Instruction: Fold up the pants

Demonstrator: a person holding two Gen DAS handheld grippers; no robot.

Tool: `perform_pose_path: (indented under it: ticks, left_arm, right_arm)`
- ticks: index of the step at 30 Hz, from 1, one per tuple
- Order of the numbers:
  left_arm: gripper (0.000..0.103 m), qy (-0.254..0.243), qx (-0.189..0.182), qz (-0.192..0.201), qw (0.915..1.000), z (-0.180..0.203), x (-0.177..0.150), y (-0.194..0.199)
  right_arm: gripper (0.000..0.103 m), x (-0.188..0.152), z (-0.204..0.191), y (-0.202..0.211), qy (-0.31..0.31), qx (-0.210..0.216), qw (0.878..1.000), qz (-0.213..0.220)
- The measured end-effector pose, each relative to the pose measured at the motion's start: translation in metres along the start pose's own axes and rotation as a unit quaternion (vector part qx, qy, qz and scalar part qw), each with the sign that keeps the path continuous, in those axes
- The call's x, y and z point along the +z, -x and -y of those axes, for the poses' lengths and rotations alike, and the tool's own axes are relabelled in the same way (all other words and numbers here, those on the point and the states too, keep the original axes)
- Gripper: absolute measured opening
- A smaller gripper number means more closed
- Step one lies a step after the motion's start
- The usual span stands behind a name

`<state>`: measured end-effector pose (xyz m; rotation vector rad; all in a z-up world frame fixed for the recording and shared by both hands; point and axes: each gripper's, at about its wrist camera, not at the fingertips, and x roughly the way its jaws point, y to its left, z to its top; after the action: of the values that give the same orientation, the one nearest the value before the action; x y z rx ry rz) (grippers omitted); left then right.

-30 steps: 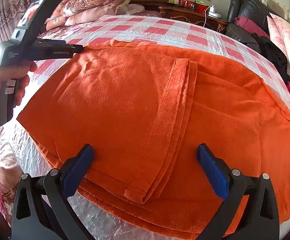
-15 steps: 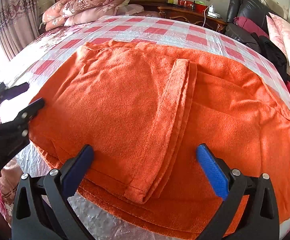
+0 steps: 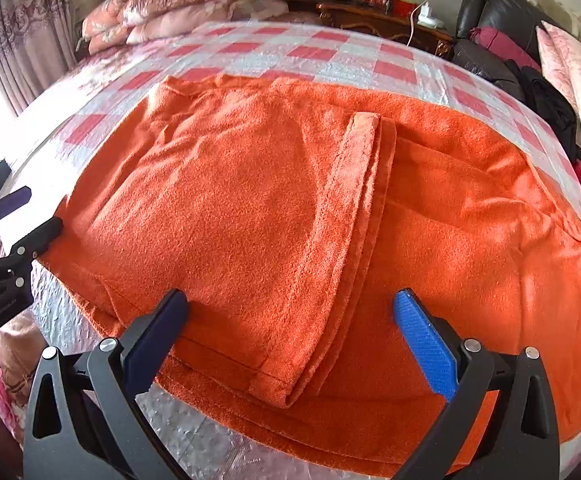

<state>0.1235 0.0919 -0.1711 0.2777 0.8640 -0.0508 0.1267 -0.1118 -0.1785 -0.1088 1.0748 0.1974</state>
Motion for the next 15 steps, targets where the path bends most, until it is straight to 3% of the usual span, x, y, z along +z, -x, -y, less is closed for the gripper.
perform_pose_path:
  ticks: [3, 8, 15]
  left_arm:
    - [0.071, 0.003, 0.003, 0.011, 0.9999, 0.001, -0.004, 0.000]
    - [0.074, 0.009, 0.007, 0.025, 0.9996, 0.001, -0.008, 0.001]
    - [0.075, 0.017, 0.018, 0.041, 0.9989, 0.002, -0.013, 0.003]
  right_arm:
    - [0.098, 0.016, -0.006, 0.016, 0.025, -0.046, 0.998, 0.027]
    - [0.098, 0.065, -0.029, 0.025, 0.061, -0.013, 0.996, 0.063]
    - [0.098, 0.125, -0.080, -0.034, 0.127, 0.002, 0.991, 0.043]
